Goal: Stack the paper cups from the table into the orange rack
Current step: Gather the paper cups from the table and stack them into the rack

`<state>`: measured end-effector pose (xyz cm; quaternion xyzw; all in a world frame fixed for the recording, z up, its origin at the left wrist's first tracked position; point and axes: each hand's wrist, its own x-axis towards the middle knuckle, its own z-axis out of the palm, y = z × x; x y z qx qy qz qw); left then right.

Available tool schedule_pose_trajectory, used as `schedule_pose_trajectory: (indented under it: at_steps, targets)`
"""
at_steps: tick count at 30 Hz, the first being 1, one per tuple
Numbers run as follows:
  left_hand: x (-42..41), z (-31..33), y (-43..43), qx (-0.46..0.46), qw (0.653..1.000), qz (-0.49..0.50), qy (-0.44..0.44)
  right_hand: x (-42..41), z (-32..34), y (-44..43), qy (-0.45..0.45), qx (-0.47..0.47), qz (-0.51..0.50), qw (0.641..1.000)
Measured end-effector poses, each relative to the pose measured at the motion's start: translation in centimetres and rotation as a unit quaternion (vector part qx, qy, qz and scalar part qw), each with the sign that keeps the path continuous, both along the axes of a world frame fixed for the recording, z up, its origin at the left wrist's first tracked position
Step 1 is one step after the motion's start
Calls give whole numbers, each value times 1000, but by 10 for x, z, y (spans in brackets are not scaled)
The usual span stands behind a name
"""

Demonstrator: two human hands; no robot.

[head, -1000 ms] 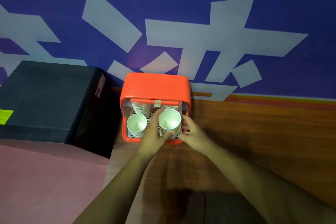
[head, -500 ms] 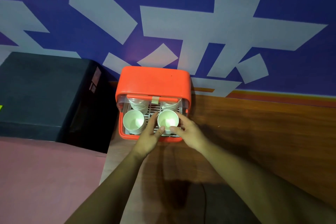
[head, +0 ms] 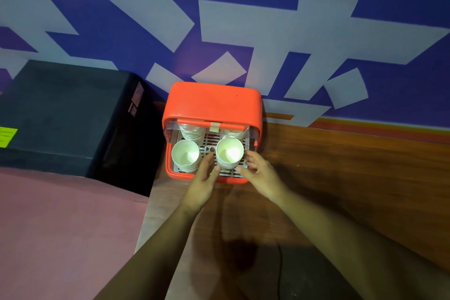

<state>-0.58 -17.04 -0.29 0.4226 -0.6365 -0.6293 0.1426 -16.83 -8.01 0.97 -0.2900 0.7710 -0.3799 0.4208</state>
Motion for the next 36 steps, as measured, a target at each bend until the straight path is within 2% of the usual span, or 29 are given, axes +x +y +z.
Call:
schedule_pose_trajectory:
  at_steps: [8,12,16,19,21,24,27,30,36]
  targets:
    - [-8,-1,-3,-16,998,-56,0,14,-2,0,39,0,-27,999]
    - [-1,-7,-3,8,998,-55,-4,19,0,1,45,12,-23,999]
    - [12,-2,2,11,999,-16,-26,31,-2,5,102,60,-47,992]
    - [41,-10,-1,12,999,18,-34,51,1,5,130,81,-15,988]
    - [62,-16,-8,1,997,39,-74,66,5,-3,133,68,22,988]
    - [85,-15,-23,-31,986,108,-125,83,11,-25,109,49,38,992]
    - [85,-6,-37,-69,978,162,-112,95,17,-42,60,31,30,997]
    - [73,9,-41,-100,984,125,-84,103,15,-54,11,41,25,999]
    - [61,3,-51,-63,993,62,-73,108,18,-66,-85,17,1,996]
